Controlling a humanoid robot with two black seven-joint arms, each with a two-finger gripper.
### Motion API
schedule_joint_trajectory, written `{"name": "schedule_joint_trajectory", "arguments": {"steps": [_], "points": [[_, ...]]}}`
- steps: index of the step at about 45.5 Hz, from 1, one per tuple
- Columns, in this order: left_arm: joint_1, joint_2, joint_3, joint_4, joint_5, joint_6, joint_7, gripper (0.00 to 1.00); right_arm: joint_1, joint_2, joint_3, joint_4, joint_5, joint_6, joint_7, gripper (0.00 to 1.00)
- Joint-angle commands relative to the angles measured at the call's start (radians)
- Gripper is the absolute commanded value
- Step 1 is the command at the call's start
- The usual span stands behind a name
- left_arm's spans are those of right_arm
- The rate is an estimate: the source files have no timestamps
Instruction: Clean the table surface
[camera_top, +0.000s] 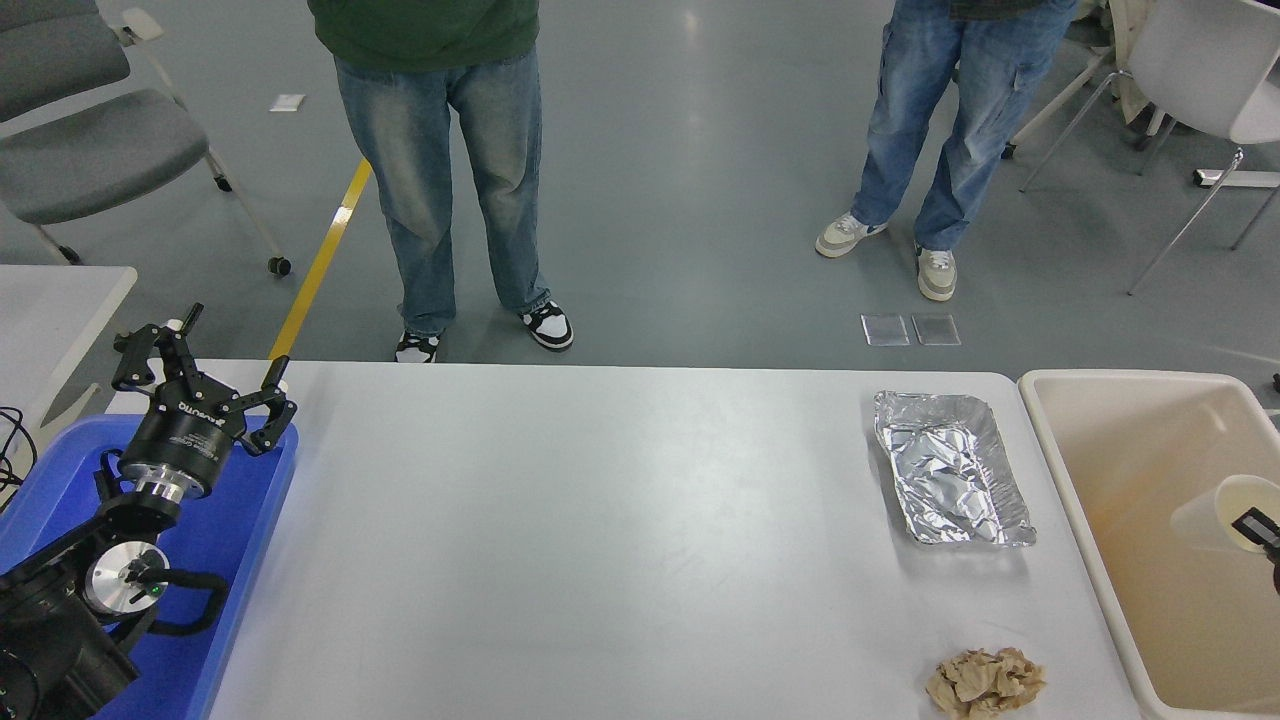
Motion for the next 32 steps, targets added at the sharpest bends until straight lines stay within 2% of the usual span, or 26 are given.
{"name": "schedule_joint_trajectory", "arguments": {"steps": [1,26,27,28,30,32], "points": [[0.0,0.0,0.0,0.0,0.0,0.0,0.0,1.0,-0.02,0.046,-0.004,-0.031,0.021,-0.03,-0.047,0.0],[0.0,0.0,0.0,0.0,0.0,0.0,0.0,1.0,-0.029,0.043,-0.002,-0.034,0.023,-0.065,-0.09,0.0],[0.0,0.0,0.0,0.0,0.0,0.0,0.0,1.0,-0.029,0.044,-0.004,-0.037,0.023,-0.074,-0.096,0.07],[0.0,0.0,0.0,0.0,0.0,0.0,0.0,1.0,-0.026,0.046,-0.005,-0.037,0.024,-0.088,-0.096,0.35],[0.0,0.0,0.0,0.0,0.0,0.0,0.0,1.0,-0.023,0.046,-0.007,-0.045,0.026,-0.117,-0.09,1.0],[0.0,0.0,0.0,0.0,0.0,0.0,0.0,1.0,-0.023,0.046,-0.01,-0.046,0.027,-0.139,-0.09,1.0]]}}
